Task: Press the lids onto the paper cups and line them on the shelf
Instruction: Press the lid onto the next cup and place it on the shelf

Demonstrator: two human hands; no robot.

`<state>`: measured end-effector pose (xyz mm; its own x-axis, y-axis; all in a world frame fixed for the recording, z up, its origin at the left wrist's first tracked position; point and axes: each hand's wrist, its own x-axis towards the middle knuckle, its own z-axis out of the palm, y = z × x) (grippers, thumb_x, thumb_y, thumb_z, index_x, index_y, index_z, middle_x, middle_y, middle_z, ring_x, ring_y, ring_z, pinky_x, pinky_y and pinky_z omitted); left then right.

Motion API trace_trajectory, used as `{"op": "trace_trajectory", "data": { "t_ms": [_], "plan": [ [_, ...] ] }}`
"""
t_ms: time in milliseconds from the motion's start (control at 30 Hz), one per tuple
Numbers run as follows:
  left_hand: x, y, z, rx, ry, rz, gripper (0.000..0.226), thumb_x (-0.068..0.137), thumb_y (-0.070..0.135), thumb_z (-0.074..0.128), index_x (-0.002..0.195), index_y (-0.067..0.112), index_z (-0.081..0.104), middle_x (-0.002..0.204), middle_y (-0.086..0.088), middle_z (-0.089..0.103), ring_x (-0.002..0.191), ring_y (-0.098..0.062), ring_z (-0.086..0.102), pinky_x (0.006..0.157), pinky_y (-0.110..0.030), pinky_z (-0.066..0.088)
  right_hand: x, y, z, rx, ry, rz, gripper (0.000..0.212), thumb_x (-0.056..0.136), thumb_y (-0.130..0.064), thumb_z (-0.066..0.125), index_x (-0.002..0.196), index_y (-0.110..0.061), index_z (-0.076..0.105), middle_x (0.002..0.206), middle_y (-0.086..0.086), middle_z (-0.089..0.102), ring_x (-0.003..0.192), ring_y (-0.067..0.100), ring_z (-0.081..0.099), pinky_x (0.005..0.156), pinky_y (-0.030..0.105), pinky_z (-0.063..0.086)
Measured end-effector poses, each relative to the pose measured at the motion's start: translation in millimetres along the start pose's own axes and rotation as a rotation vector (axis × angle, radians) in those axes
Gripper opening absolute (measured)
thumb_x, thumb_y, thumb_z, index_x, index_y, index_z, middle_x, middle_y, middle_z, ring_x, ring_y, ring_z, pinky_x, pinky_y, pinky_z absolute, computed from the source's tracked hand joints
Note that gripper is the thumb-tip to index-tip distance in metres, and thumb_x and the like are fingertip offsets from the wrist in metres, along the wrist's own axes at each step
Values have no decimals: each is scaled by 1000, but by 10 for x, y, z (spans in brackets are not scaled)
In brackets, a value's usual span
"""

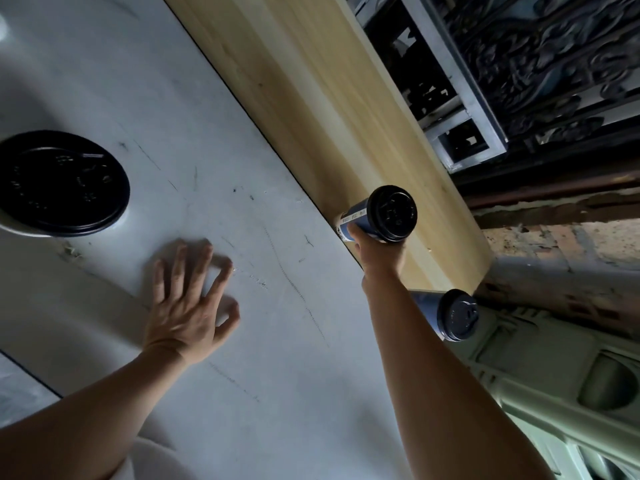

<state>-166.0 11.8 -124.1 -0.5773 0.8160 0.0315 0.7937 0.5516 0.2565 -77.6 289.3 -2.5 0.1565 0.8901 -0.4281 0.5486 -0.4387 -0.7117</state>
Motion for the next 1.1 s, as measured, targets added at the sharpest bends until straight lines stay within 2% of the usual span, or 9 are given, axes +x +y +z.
{"op": "trace_trajectory", "data": {
  "t_ms": [100,233,400,533,700,800,867,967,1100],
  "plan": [
    [13,9,-31,-5,-18,-1,75,80,55,52,147,23,47,168,-12,20,152,-47,17,122,-66,7,17,0,-5,26,-9,28,85,38,-31,88,119,-26,61,110,-2,70,107,25,68,91,52,57],
    [18,20,-79,-11,-22,-7,73,81,54,49,146,21,50,167,-14,23,151,-48,19,122,-65,8,-25,53,20,30,-32,45,76,57,-16,91,125,-25,59,109,-3,69,102,20,67,90,53,58],
    [-10,4,-40,-19,-54,-11,74,82,56,45,147,21,48,167,-13,21,152,-48,16,121,-65,8,-108,127,-60,-4,-83,100,70,71,-9,85,128,-26,49,116,-4,64,62,3,63,77,40,61],
    [-15,17,-50,-13,-84,-11,73,86,56,43,149,21,44,167,-15,20,152,-49,15,121,-66,7,-292,211,-186,-56,-131,230,65,79,-12,79,134,-21,46,122,1,58,68,7,57,87,44,60],
    [26,14,-120,-41,-184,4,75,84,55,40,149,18,41,167,-17,18,151,-50,12,120,-67,3,-805,445,-291,-174,-206,332,46,82,-12,71,126,-16,58,102,-1,69,64,11,60,85,44,61],
    [79,44,-267,-85,-312,-1,79,83,55,37,150,14,40,165,-22,20,150,-53,10,118,-68,0,-1166,633,-325,-286,-292,300,39,83,-13,69,121,-14,64,93,0,72,77,17,64,88,46,60],
    [132,50,-382,-66,-421,5,81,85,56,32,153,13,39,165,-24,19,148,-56,10,118,-68,1,-1401,713,-367,-346,-308,271,36,85,-16,69,120,-15,65,101,2,73,85,18,63,89,39,59],
    [204,-5,-562,29,-608,15,73,93,53,35,160,26,19,170,-14,-3,149,-51,7,122,-61,3,-1753,776,-440,-510,-330,191,39,86,-20,64,125,-18,63,120,8,68,99,22,63,85,29,53],
    [357,-166,-848,140,-799,136,76,97,49,46,159,30,8,168,-11,-17,154,-44,-7,122,-58,11,-2216,805,-470,-738,-442,61,46,89,-21,58,135,-23,53,133,10,56,115,30,59,93,36,53]
  ]
}}
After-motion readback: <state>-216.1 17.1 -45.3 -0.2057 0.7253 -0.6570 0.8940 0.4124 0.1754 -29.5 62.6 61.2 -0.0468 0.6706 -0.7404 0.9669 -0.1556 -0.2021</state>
